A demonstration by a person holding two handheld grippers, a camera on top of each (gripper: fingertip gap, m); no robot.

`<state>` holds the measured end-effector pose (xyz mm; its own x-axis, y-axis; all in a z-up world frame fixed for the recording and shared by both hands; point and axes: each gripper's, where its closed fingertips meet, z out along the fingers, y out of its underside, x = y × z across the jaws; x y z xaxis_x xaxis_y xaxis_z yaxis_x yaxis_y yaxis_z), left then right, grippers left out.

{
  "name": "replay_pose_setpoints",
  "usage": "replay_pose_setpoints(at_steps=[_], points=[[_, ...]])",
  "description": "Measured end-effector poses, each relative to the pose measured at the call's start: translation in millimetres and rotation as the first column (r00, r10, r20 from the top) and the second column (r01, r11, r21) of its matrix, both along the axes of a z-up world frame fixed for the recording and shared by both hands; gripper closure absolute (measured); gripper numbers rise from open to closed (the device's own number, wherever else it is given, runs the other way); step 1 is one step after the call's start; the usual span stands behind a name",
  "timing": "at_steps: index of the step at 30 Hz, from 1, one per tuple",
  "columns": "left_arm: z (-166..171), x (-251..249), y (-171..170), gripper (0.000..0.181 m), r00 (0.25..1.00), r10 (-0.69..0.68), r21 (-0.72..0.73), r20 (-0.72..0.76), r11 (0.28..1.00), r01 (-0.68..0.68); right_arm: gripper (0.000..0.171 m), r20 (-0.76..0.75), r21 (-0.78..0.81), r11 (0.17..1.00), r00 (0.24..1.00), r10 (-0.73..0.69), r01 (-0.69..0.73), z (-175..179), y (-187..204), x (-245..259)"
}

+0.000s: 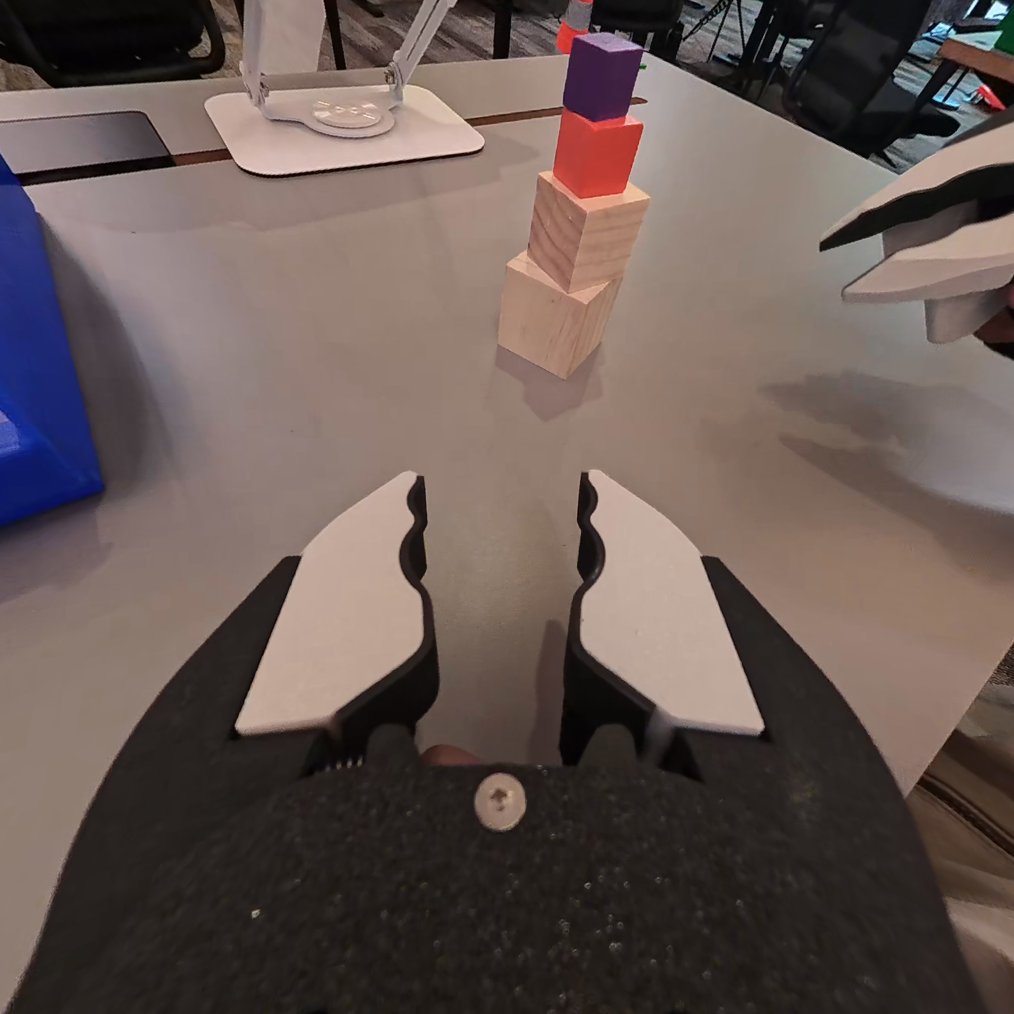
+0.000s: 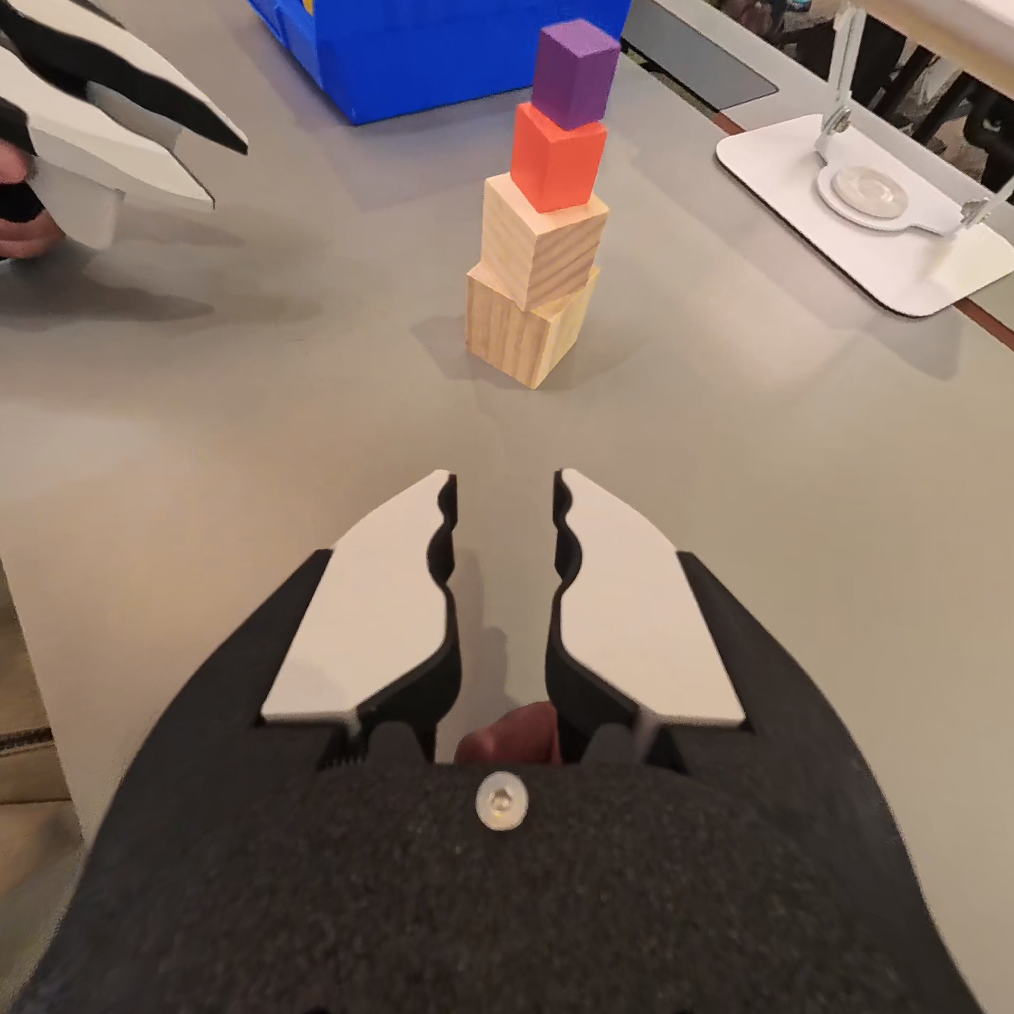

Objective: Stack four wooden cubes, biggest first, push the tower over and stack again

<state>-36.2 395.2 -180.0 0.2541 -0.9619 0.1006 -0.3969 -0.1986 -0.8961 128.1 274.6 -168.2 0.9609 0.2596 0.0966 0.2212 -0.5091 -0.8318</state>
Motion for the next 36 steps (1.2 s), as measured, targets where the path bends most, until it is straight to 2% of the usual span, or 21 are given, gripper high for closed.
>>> replay_pose_setpoints(at_steps=[2,5,14,16,18,19,21,23,27,31,34,36], points=[[-1,0,0,0.129,1.000,-0.002,-0.004,-0.005,1.000,0.002,0.149,0.000,-0.006,1.000,1.000,0.021,-0.021,2,1,-1],[-1,-1,1,0.129,1.000,-0.002,-0.008,-0.005,1.000,0.002,0.155,0.002,0.000,0.999,0.999,0.035,-0.035,5,3,-3],[-7,0,3,0.132,0.999,-0.011,-0.004,-0.043,1.000,0.011,0.149,0.035,-0.008,1.000,0.999,0.027,-0.027,3,4,-1],[-6,1,6,0.145,0.996,-0.042,0.030,-0.082,0.999,0.045,0.148,0.038,-0.004,1.000,0.999,0.025,-0.025,3,3,-1],[-1,4,11,0.181,0.986,-0.106,0.096,-0.130,0.988,0.118,0.148,0.036,0.002,1.000,0.999,0.024,-0.024,3,2,-1],[2,7,13,0.181,0.972,-0.161,0.140,-0.169,0.973,0.186,0.148,0.035,0.005,1.000,0.999,0.027,-0.027,3,0,-2],[1,11,28,0.181,0.917,-0.251,0.206,-0.310,0.924,0.323,0.148,0.037,0.009,1.000,0.999,0.029,-0.029,2,-2,-2],[-1,16,46,0.181,0.833,-0.320,0.209,-0.451,0.870,0.447,0.148,0.032,0.013,1.000,0.999,0.025,-0.025,0,-6,-1],[-4,34,69,0.181,0.639,-0.421,0.044,-0.644,0.813,0.580,0.148,0.013,0.021,1.000,1.000,0.007,-0.008,-5,-14,1],[-12,45,76,0.181,0.494,-0.430,-0.140,-0.756,0.843,0.519,0.148,-0.009,0.027,1.000,1.000,-0.015,0.015,-9,-23,6],[-20,60,71,0.181,0.457,-0.453,-0.251,-0.765,0.864,0.436,0.148,-0.021,0.029,0.999,0.999,-0.032,0.032,-12,-28,12],[-26,73,70,0.181,0.465,-0.451,-0.299,-0.762,0.881,0.366,0.148,-0.035,0.035,0.999,0.999,-0.038,0.039,-12,-31,15]])
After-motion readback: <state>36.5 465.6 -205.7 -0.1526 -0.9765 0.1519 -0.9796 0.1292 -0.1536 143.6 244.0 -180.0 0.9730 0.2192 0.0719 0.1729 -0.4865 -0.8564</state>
